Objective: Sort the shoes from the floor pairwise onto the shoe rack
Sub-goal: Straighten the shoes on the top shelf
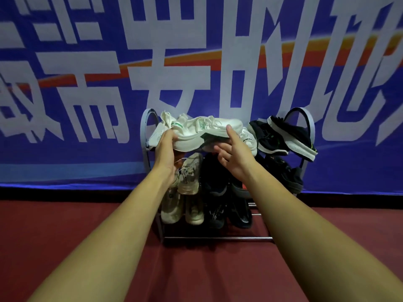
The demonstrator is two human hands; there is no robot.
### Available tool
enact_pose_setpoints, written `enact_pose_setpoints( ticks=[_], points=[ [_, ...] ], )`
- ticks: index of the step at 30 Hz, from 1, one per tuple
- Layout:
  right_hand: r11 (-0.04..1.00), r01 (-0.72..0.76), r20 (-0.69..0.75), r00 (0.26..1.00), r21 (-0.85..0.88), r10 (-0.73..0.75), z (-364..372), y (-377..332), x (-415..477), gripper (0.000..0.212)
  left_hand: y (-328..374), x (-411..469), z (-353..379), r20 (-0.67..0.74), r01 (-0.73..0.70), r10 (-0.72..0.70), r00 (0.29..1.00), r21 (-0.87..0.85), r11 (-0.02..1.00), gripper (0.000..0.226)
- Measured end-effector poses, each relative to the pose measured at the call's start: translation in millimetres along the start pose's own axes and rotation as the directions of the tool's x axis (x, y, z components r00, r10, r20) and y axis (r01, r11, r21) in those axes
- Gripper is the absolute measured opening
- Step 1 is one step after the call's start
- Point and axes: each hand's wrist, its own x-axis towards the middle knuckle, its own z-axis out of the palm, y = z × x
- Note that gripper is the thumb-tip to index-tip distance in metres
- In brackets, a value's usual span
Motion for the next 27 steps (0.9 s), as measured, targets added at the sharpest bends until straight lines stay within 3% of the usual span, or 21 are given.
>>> enact_pose_setpoints(
  ticks=[7, 11, 17, 21, 24, 27],
  points=[
    [0.995, -0.066, -0.104, 0.992, 0.077, 0.073, -7, 4, 4, 0.041, -12, -6, -3, 0.025, 0.089, -0.088, 0.996, -0.046, 0.995, 0.040],
    [0.994, -0.088, -0.091, 0.991, 0.069, 0.094, -16, 4, 0, 0.021, -20, -5, 4, 0.000, 0.097, -0.097, 0.995, -0.050, 0.994, 0.051],
    [0.985, -0.127, -0.105, 0.985, 0.115, 0.139, -18, 11, -6, 0.018, -25, -11, 24, 0.018, 0.229, -0.234, 0.972, -0.285, 0.931, 0.074],
    [0.982, -0.134, -0.093, 0.985, 0.135, 0.147, -21, 13, -7, 0.021, -27, -17, 34, 0.087, 0.273, -0.259, 0.962, -0.325, 0.905, 0.065],
    [0.982, -0.141, -0.065, 0.986, 0.125, 0.150, -19, 16, -10, 0.027, -26, -15, 39, -0.005, 0.241, -0.259, 0.966, -0.349, 0.906, 0.070],
    [0.984, -0.162, -0.010, 0.987, 0.071, 0.163, -24, 16, -15, 0.030, -25, -10, 37, -0.097, 0.212, -0.255, 0.962, -0.326, 0.921, 0.058]
  ],
)
